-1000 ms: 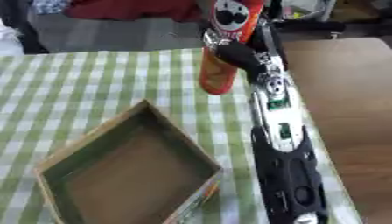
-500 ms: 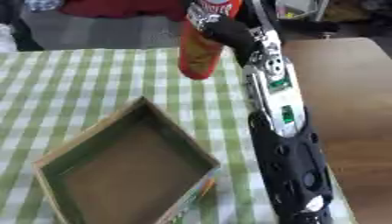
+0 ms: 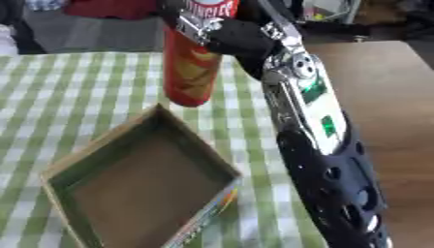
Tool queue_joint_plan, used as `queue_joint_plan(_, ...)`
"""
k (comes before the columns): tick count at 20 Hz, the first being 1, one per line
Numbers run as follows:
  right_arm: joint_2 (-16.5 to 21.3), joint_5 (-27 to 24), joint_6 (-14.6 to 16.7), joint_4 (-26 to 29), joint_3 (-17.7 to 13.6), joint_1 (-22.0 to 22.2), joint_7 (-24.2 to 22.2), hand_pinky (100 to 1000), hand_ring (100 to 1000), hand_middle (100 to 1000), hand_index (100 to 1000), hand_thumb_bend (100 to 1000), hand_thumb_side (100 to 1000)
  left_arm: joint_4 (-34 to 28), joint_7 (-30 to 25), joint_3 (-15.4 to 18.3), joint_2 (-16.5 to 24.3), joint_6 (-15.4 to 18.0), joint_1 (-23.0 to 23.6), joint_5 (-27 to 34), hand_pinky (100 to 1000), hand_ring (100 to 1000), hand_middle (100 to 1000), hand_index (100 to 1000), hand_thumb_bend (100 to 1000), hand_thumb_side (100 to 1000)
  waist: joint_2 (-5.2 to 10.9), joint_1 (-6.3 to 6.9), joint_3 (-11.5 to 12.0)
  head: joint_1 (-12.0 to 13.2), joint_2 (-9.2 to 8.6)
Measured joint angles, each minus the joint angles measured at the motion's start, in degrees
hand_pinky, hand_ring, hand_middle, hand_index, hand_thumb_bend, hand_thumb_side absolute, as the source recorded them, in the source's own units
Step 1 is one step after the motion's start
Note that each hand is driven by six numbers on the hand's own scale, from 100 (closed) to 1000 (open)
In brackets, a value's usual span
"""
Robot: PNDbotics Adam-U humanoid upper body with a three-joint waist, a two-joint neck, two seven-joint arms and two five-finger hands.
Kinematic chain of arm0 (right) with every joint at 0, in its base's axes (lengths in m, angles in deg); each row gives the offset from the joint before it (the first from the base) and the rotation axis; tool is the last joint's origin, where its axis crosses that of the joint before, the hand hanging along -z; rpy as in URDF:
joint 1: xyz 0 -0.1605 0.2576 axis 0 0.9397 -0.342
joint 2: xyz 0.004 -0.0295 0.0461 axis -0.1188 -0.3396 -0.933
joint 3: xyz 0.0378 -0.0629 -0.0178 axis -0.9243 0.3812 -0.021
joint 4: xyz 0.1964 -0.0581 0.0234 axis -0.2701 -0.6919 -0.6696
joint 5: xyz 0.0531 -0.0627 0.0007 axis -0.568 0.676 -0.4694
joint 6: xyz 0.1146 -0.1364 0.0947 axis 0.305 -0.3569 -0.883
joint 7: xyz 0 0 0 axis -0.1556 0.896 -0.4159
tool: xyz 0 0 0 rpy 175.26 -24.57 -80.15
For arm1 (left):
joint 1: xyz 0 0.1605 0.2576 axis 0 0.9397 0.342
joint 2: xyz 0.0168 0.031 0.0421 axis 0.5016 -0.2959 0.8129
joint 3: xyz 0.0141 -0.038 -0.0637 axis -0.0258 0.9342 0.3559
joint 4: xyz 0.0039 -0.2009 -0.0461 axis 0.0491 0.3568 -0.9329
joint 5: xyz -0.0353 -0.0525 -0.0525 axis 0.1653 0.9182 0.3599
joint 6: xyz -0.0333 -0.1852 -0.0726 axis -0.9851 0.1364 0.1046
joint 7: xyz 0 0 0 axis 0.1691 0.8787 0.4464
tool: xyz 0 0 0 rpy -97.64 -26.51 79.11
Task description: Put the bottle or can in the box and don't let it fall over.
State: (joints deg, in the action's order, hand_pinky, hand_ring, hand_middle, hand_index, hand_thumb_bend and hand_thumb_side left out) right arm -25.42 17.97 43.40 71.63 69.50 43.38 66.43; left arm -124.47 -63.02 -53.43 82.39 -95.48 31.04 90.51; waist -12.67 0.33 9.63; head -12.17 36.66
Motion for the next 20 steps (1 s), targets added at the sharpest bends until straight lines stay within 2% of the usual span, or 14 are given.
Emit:
queue_joint_plan(9,0.2,0.9,1.3,0.6,4.4,5.0,-4.4,986,478,582,502,100,118,0.0,-0.2,-0.1,0.0,0.1,0.3,0.0,1000,1000,820,879,100,723,0.66,-0.5,-0.1,0.1,0.79)
queue_joint_plan(10,0.0,1.4,1.6,0.3,4.7,5.6,-4.8,986,478,584,503,100,100,0.0,-0.2,-0.2,0.0,0.1,0.3,0.0,1000,1000,820,879,100,715,0.66,-0.48,0.0,0.1,0.79)
queue_joint_plan(11,-0.3,2.0,1.8,-0.1,5.0,6.2,-5.2,986,479,584,504,100,140,0.0,-0.2,-0.2,0.0,0.2,0.3,0.0,1000,1000,820,878,100,705,0.66,-0.48,0.0,0.0,0.79)
queue_joint_plan(20,-3.5,7.8,3.8,-4.9,6.1,9.3,-7.7,990,480,588,506,100,193,0.0,-0.4,-0.2,-0.1,0.4,0.3,0.0,1000,1000,818,875,100,729,0.4,-0.48,1.0,-0.4,0.76)
